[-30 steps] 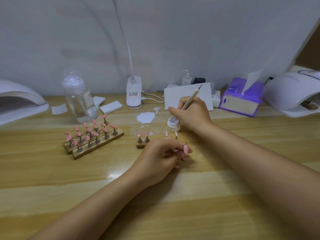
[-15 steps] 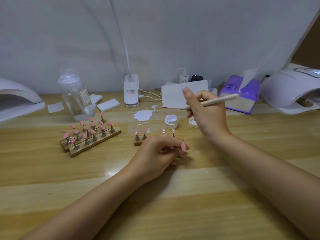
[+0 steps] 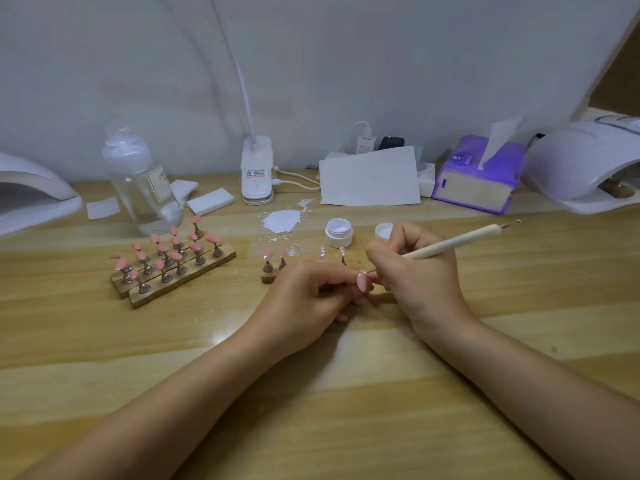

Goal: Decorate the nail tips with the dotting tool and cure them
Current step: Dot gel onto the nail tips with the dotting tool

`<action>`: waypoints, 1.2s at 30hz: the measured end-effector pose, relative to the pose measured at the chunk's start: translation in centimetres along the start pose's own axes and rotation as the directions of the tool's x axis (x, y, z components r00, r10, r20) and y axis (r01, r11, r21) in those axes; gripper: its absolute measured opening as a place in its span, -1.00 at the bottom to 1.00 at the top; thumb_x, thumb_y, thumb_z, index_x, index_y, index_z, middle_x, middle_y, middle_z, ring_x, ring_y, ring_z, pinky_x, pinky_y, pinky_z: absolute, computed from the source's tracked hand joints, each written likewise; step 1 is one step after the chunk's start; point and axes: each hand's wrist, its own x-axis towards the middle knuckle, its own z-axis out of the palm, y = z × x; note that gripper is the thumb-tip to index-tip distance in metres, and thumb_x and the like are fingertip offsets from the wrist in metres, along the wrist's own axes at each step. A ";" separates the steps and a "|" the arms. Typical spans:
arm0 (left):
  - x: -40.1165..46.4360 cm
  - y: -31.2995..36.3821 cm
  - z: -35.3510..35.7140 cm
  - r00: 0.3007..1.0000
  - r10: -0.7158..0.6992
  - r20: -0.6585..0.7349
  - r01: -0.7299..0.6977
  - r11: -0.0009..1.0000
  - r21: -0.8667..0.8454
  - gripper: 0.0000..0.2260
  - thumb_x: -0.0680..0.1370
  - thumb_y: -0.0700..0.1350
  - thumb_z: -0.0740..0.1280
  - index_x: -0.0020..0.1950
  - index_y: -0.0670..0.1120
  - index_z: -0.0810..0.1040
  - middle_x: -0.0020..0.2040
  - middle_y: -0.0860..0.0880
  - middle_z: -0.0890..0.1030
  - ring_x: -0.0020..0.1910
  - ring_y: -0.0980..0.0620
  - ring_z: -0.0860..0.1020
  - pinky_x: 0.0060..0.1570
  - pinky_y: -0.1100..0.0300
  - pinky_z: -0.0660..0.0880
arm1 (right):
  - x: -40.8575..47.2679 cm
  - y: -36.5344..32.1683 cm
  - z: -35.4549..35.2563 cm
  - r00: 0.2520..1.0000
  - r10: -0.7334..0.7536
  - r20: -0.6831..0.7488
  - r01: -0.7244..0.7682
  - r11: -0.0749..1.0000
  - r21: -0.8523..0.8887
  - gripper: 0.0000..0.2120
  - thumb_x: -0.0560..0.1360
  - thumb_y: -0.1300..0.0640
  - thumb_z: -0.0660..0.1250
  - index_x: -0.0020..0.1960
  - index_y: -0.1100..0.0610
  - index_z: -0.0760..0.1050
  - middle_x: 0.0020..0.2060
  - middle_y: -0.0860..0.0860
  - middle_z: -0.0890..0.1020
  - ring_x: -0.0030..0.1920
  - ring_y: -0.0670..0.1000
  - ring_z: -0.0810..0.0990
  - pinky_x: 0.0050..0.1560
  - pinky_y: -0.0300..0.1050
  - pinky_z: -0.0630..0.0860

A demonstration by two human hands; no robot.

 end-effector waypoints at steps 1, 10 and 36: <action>0.0 0.0 0.0 1.000 -0.003 -0.002 0.003 1.000 0.002 -0.83 0.51 -0.27 0.31 -0.16 -0.05 0.64 -0.31 0.07 0.60 -0.38 0.29 0.50 -0.36 0.41 0.44 | 0.0 0.1 0.0 1.000 -0.011 0.003 0.011 1.000 -0.017 -0.60 0.37 0.43 0.27 -0.47 0.14 0.16 -0.70 -0.10 0.25 -0.64 -0.03 0.48 -0.54 -0.25 0.39; 0.0 -0.1 0.0 1.000 -0.007 -0.010 0.007 1.000 0.017 -0.87 0.51 -0.25 0.31 -0.13 -0.11 0.66 -0.29 0.05 0.62 -0.33 0.27 0.53 -0.36 0.40 0.45 | 0.1 0.2 0.0 0.999 -0.020 0.033 0.023 0.997 -0.069 -0.61 0.34 0.47 0.24 -0.49 0.14 0.16 -0.74 -0.08 0.30 -0.64 -0.06 0.49 -0.57 -0.35 0.31; 0.0 -0.1 0.0 0.999 0.029 -0.017 -0.028 0.998 0.052 -0.83 0.51 -0.33 0.30 -0.18 -0.13 0.64 -0.34 0.08 0.60 -0.43 0.28 0.47 -0.36 0.41 0.43 | -0.1 0.0 0.2 0.999 -0.017 0.039 0.019 0.997 -0.070 -0.62 0.34 0.47 0.23 -0.49 0.15 0.18 -0.74 -0.09 0.34 -0.64 -0.07 0.48 -0.60 -0.43 0.27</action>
